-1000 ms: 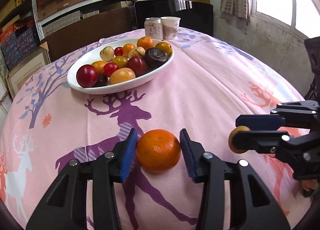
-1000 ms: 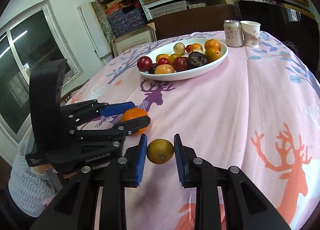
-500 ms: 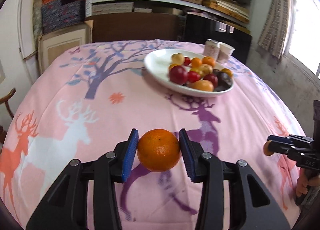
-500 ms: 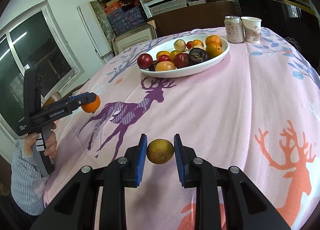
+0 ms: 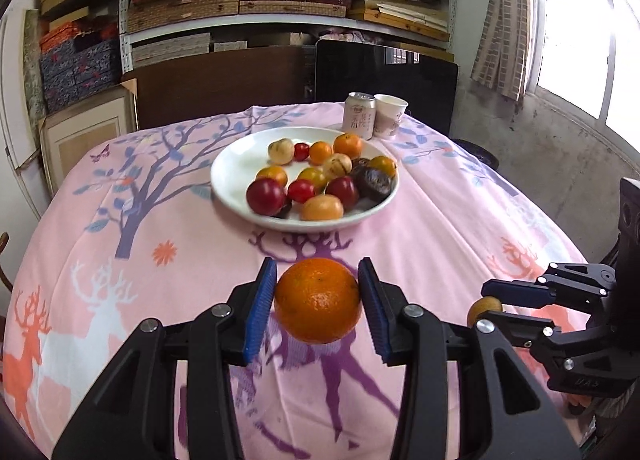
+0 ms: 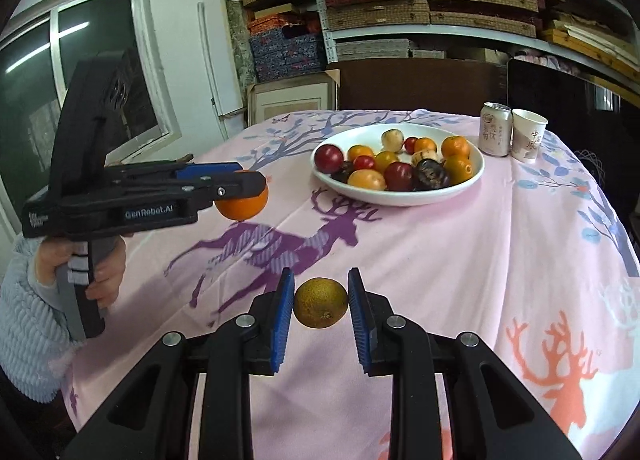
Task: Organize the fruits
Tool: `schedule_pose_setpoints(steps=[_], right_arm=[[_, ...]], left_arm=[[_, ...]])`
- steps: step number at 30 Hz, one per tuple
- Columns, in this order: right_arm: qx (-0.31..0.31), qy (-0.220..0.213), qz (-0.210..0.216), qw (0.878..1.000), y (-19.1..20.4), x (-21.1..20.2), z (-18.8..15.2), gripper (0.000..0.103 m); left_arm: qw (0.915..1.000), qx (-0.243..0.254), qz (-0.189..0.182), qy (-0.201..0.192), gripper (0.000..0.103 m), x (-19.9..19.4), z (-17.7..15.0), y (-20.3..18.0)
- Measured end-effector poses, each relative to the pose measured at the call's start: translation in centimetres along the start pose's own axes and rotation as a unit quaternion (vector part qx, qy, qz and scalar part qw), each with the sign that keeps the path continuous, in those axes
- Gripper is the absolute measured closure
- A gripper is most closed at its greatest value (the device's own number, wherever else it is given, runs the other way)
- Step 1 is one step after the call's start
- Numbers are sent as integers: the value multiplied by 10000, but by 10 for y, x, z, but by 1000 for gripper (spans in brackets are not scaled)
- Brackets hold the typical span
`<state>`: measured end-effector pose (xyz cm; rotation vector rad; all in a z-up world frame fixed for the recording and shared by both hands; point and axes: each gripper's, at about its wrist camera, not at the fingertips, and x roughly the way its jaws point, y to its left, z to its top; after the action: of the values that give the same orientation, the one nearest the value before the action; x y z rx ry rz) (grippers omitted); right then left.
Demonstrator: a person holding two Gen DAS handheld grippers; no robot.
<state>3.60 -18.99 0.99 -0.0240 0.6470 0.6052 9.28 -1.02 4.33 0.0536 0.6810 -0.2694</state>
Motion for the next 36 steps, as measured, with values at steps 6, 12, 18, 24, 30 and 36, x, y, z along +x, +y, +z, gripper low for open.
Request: schedule_pose_setpoints(steps=[6,12,18,24,30,36], right_arm=[[466,-436,-385,9972,-45,14,84,75],[1059,-344,-451,9928,-88,76,127,75],[1507,-112,-319,9880,-112,132,137,41],[1603,-331,-288,9861,-112,120,133,37],[1587,-564,-517,9844,-87,76,109,6],[1533,-424,-1260,9792,-65,43,54,4]], left_arm=[[9998,-133,108,-30,62,44,71,7],[9986,-215,440,179,62,117,113,27],[9961,-299,783,273,38,164,125,45],[9968,-309,728,113,26,147,114,44],[9950,-366,926,-93,5,84,70,29],[9927,-395,1142,-5,5,40,18,12]])
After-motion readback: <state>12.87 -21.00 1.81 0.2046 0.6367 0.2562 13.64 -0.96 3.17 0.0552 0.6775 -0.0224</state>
